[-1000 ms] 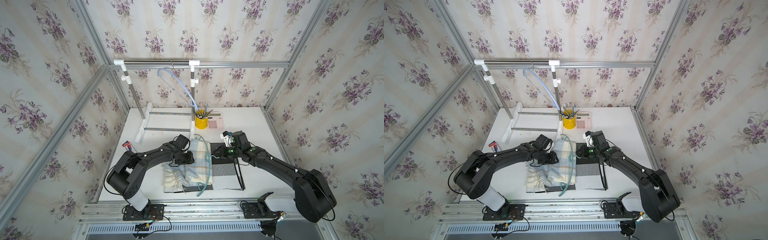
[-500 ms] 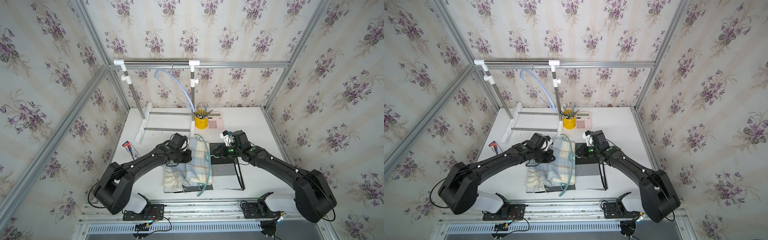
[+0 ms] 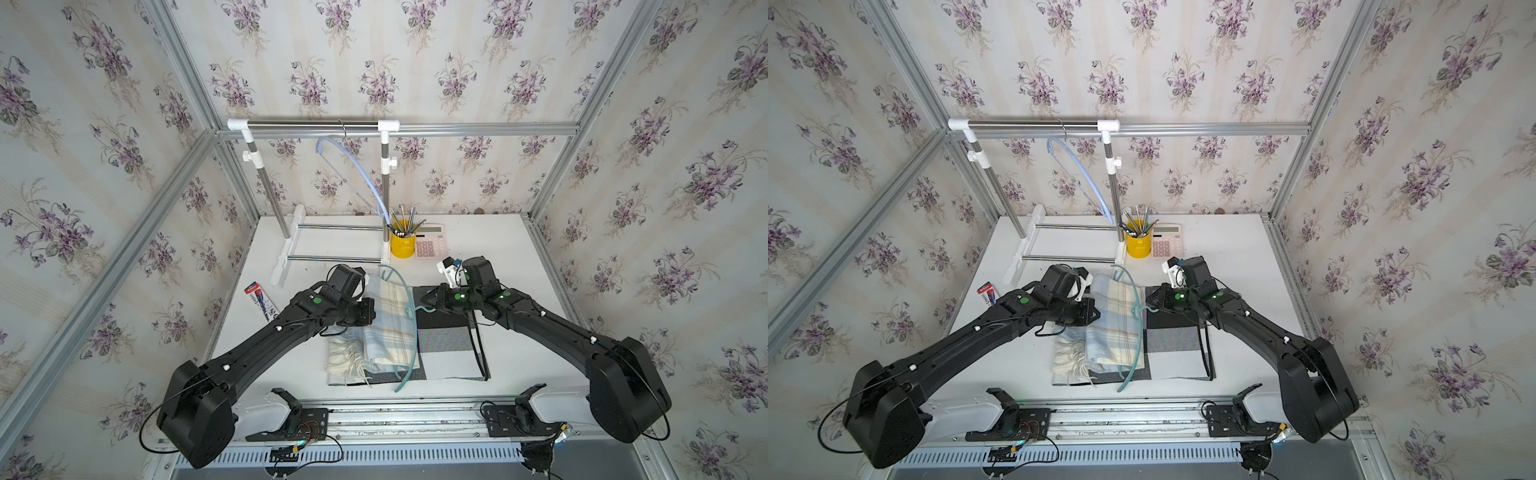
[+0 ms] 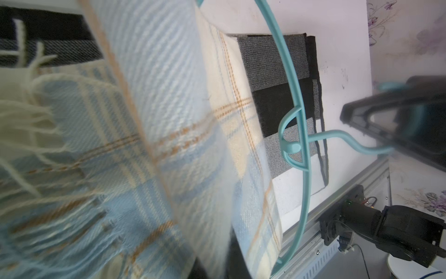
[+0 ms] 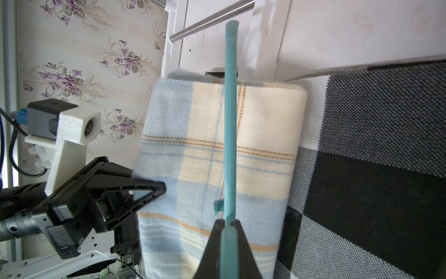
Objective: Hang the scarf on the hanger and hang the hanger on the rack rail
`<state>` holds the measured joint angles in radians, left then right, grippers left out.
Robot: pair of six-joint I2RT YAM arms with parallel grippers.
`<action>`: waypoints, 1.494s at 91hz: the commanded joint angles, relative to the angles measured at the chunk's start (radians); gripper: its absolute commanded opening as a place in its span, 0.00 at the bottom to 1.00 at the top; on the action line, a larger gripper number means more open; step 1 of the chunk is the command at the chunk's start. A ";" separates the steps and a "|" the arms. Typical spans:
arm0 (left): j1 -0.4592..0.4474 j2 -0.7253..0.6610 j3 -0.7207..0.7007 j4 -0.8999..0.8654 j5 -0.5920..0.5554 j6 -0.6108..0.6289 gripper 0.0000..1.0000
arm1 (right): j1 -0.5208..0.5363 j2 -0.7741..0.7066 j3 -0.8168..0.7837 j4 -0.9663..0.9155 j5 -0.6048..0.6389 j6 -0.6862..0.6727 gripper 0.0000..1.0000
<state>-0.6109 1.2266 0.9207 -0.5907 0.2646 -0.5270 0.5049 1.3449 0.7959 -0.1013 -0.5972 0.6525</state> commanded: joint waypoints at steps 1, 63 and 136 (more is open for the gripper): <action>0.018 -0.063 0.006 -0.128 -0.133 -0.007 0.00 | 0.001 -0.012 0.009 0.020 -0.016 0.025 0.00; 0.252 -0.060 -0.255 0.016 -0.058 0.006 0.00 | -0.005 -0.027 0.112 -0.078 -0.138 0.111 0.00; 0.270 -0.279 -0.231 0.079 0.314 -0.139 0.00 | -0.003 -0.091 0.795 -0.647 -0.104 0.065 0.00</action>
<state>-0.3416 0.9379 0.7532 -0.5789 0.5533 -0.6064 0.5011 1.2442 1.5627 -0.7170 -0.7277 0.7513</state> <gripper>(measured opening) 0.075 0.101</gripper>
